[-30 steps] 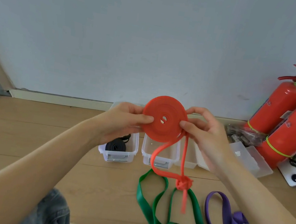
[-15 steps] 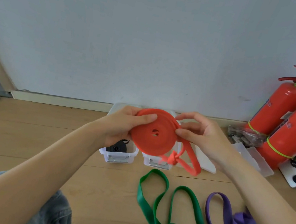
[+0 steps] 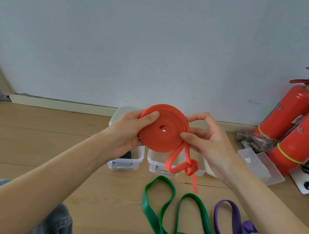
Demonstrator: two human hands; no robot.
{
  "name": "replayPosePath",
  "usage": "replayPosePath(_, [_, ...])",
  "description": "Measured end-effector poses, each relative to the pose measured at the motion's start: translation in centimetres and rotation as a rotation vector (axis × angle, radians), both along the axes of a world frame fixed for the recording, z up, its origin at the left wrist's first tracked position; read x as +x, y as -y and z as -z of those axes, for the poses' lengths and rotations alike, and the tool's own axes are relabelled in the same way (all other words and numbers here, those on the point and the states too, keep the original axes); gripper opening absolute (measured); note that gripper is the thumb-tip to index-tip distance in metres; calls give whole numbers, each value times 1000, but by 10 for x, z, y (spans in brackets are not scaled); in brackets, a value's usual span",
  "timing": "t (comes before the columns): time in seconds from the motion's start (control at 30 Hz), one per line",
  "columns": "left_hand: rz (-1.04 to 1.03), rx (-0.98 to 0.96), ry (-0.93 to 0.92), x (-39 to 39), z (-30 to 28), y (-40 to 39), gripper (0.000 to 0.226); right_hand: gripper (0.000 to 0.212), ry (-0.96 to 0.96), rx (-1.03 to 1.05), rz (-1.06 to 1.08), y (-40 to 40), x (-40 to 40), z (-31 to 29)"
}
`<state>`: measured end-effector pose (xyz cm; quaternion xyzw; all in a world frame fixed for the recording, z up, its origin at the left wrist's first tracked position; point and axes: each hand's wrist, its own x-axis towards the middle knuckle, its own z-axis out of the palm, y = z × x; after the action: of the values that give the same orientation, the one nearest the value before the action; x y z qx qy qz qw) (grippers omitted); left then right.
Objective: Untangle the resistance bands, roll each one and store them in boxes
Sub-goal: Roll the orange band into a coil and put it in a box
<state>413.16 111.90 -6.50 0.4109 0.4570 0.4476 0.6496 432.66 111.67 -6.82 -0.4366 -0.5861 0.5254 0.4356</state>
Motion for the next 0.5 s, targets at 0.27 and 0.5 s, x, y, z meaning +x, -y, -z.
replayPosePath(0.27, [437,83,-466,0,-3,13,24,31,336,179,-191,6,1,-8])
replayPosePath(0.5, [308,206,-556,-3,-11,10,30,34,216,-61,-228,-2,15,-16])
